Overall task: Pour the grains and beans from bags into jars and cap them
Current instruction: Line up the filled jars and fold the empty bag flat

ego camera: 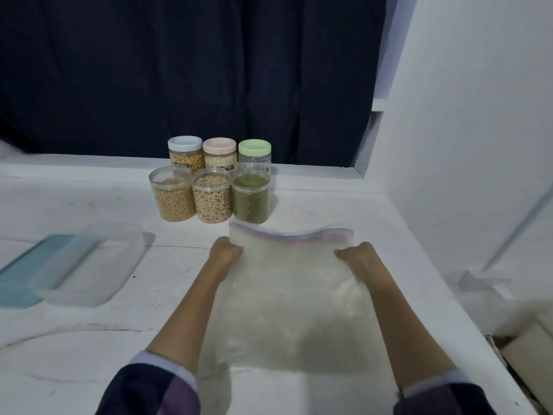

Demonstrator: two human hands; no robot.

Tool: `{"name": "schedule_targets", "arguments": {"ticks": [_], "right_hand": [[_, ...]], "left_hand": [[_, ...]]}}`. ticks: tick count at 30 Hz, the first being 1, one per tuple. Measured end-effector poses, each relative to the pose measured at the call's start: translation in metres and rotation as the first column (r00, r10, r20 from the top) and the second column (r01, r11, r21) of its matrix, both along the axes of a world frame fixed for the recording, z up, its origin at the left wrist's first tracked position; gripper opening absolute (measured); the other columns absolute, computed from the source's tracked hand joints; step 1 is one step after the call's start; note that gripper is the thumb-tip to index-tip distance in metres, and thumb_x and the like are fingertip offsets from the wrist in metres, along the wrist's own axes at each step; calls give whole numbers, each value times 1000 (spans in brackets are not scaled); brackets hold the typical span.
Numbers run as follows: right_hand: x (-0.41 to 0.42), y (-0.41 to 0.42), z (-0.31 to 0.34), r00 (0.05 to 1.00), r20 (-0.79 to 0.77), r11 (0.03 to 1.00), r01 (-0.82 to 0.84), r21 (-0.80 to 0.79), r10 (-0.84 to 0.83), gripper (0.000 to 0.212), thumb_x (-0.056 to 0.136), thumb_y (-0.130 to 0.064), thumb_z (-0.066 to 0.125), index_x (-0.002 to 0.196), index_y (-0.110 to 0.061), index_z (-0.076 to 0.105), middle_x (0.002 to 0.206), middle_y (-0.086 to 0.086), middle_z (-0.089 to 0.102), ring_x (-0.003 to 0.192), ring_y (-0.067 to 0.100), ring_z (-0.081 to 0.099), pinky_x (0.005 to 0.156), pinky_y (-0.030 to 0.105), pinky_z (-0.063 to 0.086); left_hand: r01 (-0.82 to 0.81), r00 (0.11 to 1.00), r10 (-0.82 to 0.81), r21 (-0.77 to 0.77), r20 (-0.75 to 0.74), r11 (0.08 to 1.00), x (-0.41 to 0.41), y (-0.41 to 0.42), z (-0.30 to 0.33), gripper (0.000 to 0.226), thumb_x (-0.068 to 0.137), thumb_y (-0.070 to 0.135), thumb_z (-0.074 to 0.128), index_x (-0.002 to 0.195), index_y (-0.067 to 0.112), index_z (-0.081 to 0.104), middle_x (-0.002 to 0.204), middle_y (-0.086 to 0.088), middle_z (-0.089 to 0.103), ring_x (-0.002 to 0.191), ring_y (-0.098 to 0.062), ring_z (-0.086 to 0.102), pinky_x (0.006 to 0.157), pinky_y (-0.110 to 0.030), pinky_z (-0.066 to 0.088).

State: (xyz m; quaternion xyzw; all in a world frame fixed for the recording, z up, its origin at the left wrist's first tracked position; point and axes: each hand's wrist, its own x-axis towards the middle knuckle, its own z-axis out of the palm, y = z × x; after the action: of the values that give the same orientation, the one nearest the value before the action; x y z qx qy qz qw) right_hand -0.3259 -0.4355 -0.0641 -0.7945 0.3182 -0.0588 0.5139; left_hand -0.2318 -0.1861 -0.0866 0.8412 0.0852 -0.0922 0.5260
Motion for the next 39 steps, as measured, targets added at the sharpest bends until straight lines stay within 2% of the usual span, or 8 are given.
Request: {"name": "schedule_targets", "arguments": {"ticks": [3,7,11,15,22,29,35,39], "right_hand": [[9,3,25,963,255,990,62,123,-92,42,83,-5,71,58,-11,38,50,2,39,43,15,40,36,16,29],[10,12,71,757,637,989,103,103,-145,25,82,-12,72,81,-14,47,79,5,52,67,15,48,60,25,41],[4,22,87,643,753,985,10,174,-140,31,81,-6,74,98,-18,50,96,2,63,82,12,62,74,22,53],[0,29,62,741,664,986,-12,167,-103,34,82,-4,71,107,-10,48,96,-1,61,88,18,61,74,27,49],[10,33,63,736,667,986,2,168,-115,15,91,-11,61,94,-20,50,97,-5,59,94,19,58,85,33,48],[15,11,87,761,625,984,162,75,-173,17,80,-13,69,92,-7,58,89,7,64,76,22,61,66,29,48],[5,-14,62,951,294,994,107,-8,-100,19,82,-14,68,87,3,62,78,13,60,63,26,57,53,26,42],[-7,-26,7,999,22,996,-27,-81,29,40,91,-29,62,104,8,60,91,26,58,74,28,61,61,33,47]], "left_hand": [[-44,965,67,-93,255,995,-2,-2,38,28,95,12,50,120,1,55,116,-16,61,104,-34,58,91,-40,49],[4,770,167,-265,615,964,-17,-3,94,21,96,18,51,114,7,55,104,-6,59,95,-20,54,82,-32,42],[99,775,244,-493,583,864,-21,1,105,27,90,19,62,115,17,52,116,-4,62,104,-17,60,90,-32,48],[100,799,233,-504,554,858,-29,-1,85,41,89,8,62,128,9,50,124,-8,60,114,-21,58,99,-37,46],[76,827,255,-550,500,832,-21,-2,81,43,94,13,56,135,10,46,128,-5,58,117,-19,55,100,-37,45],[51,883,163,-435,440,899,-1,2,120,28,89,23,60,114,10,60,108,-8,67,92,-24,64,74,-34,52],[38,989,3,-275,146,961,15,-12,84,36,91,18,63,119,-1,53,105,-16,63,89,-29,61,76,-37,51],[107,994,-103,-122,37,987,2,-11,13,75,86,31,68,139,-6,31,138,-18,44,122,-32,49,95,-34,44]]}}
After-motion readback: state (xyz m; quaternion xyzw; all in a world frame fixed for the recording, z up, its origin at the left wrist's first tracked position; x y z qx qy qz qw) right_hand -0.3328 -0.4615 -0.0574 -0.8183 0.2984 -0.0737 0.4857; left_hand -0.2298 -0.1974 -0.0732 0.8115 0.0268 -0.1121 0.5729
